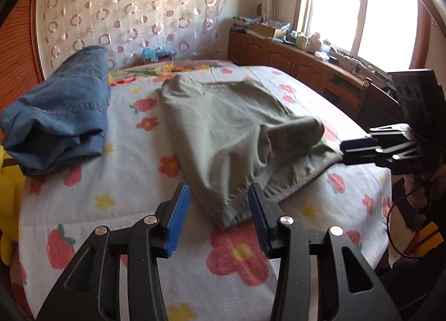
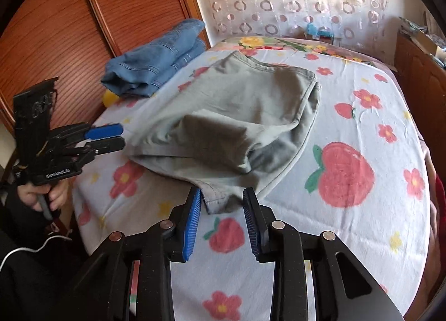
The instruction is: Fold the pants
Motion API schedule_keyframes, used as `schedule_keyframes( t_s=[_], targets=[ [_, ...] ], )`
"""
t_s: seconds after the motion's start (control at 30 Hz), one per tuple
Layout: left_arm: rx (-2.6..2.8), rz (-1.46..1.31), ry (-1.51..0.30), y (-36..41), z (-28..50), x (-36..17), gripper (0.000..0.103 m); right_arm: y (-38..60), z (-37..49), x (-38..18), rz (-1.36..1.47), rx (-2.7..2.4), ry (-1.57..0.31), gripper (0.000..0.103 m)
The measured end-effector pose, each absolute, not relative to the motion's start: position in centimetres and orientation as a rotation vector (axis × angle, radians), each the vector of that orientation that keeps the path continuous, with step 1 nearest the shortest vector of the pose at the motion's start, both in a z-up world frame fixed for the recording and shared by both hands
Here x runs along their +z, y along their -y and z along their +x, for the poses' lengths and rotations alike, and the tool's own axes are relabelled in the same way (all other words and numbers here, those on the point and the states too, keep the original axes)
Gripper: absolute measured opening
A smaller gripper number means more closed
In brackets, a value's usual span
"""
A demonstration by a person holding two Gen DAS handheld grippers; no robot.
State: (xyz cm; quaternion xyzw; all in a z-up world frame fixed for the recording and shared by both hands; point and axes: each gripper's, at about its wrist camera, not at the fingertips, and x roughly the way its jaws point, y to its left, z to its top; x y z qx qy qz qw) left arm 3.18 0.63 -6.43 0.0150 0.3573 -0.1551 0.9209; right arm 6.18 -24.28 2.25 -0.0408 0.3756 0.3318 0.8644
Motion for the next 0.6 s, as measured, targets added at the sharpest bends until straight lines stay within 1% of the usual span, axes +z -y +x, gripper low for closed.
schedule_keyframes(
  t_s=[0.13, 0.33, 0.5, 0.53, 0.6],
  targets=[
    [-0.306, 0.041, -0.722, -0.6, 3.4, -6.3, 0.045, 24.9, 4.9, 2.2, -0.106, 0.700, -0.780, 0.032],
    [-0.310, 0.030, -0.721, -0.3, 4.3, -6.6, 0.045, 25.2, 5.8, 2.9, -0.058, 0.675, -0.721, 0.032],
    [-0.306, 0.008, -0.719, -0.4, 4.5, -6.8, 0.045, 24.0, 8.2, 0.9, -0.035, 0.672, -0.739, 0.032],
    [-0.304, 0.007, -0.720, -0.3, 4.5, -6.9, 0.045, 23.8, 8.5, 0.5, -0.030, 0.670, -0.746, 0.027],
    [-0.304, 0.005, -0.718, -0.4, 4.4, -6.9, 0.045, 23.6, 8.6, 0.4, -0.015, 0.683, -0.752, 0.006]
  ],
)
